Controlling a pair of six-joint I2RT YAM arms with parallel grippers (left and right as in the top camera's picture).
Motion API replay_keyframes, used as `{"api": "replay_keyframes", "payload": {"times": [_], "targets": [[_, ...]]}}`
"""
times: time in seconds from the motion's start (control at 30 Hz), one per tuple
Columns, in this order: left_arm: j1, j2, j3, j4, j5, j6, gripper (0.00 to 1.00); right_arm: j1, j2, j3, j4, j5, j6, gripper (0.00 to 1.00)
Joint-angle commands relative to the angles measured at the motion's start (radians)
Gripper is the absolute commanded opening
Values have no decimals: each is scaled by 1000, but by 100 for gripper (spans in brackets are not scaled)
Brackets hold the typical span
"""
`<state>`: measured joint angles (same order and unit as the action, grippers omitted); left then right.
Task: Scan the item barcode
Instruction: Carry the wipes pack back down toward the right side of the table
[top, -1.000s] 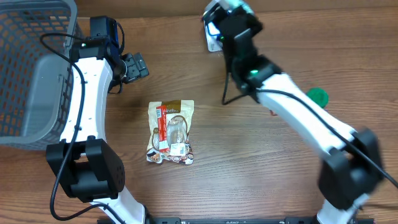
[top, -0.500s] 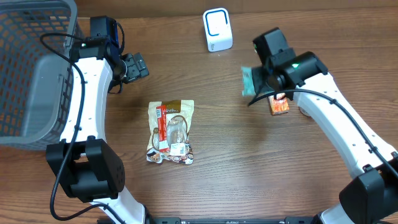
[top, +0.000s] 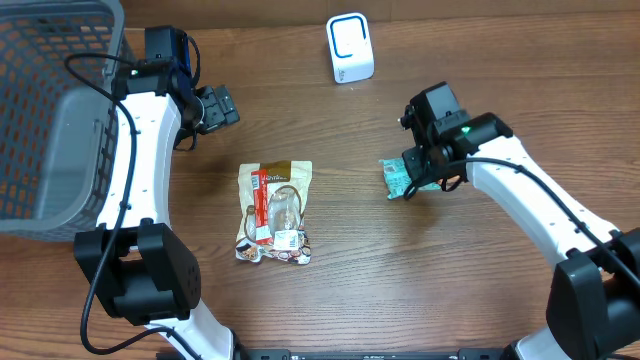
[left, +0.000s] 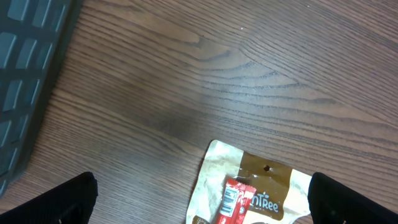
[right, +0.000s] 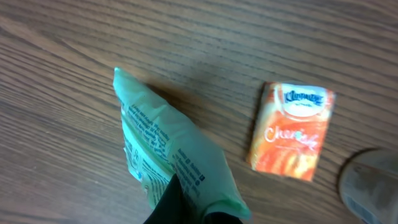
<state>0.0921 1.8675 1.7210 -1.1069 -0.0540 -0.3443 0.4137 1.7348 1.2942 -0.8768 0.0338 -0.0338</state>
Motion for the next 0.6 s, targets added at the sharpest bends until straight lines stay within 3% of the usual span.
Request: {"api": "replay_keyframes", "payload": {"times": [0.0,0.13,0.37,0.57], "targets": [[-1,9,2,1,-8,8,100,1,-1,-50,50,-13,-12,4],[-1,9,2,1,-8,8,100,1,-1,-93,107,-14,183,4],[-1,9,2,1,-8,8,100,1,-1,-115,93,-14,703,4],[-1,9,2,1,-8,8,100,1,-1,-115,119,-14,885,4]]}}
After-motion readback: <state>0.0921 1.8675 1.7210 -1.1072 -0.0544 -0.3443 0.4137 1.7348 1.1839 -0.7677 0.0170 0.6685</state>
